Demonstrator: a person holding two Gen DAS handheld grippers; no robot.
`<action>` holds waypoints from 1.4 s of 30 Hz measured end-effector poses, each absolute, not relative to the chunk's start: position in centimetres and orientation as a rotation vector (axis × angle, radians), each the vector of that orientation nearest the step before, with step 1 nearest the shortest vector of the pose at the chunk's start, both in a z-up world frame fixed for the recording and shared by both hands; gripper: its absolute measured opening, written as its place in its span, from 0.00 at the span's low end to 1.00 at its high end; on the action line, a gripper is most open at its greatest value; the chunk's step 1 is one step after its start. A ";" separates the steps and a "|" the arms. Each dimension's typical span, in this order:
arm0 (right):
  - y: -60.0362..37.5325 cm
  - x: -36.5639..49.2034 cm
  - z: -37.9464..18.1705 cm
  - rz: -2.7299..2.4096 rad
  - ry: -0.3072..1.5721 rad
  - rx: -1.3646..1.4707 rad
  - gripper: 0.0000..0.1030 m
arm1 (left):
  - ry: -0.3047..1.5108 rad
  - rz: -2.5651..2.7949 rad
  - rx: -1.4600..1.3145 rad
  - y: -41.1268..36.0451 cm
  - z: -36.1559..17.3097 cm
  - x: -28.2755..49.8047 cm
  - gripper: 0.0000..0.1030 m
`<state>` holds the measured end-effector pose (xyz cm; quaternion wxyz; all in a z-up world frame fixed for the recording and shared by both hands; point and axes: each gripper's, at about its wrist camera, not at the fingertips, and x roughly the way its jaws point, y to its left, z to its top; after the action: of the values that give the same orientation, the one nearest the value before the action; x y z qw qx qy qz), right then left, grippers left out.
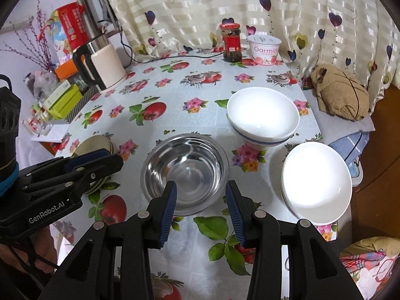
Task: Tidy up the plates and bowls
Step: 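Carry the steel bowl with the left gripper toward the white bowls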
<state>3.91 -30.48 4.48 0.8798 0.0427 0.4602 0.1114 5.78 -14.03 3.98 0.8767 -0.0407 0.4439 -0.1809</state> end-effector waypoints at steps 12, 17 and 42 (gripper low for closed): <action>-31.2 4.6 4.9 0.230 0.947 0.089 0.39 | 0.942 -0.396 -0.105 -14.6 3.7 7.0 0.30; -31.7 5.2 4.5 0.230 0.958 0.101 0.39 | 0.944 -0.405 -0.102 -15.2 3.5 7.6 0.30; -34.3 8.0 4.6 0.210 0.949 0.120 0.39 | 0.960 -0.438 -0.103 -17.5 3.5 11.0 0.30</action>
<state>8.02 -34.27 4.62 0.8826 0.0577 0.4557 0.1007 11.03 -17.48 3.49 0.8627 -0.0492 0.4578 -0.2091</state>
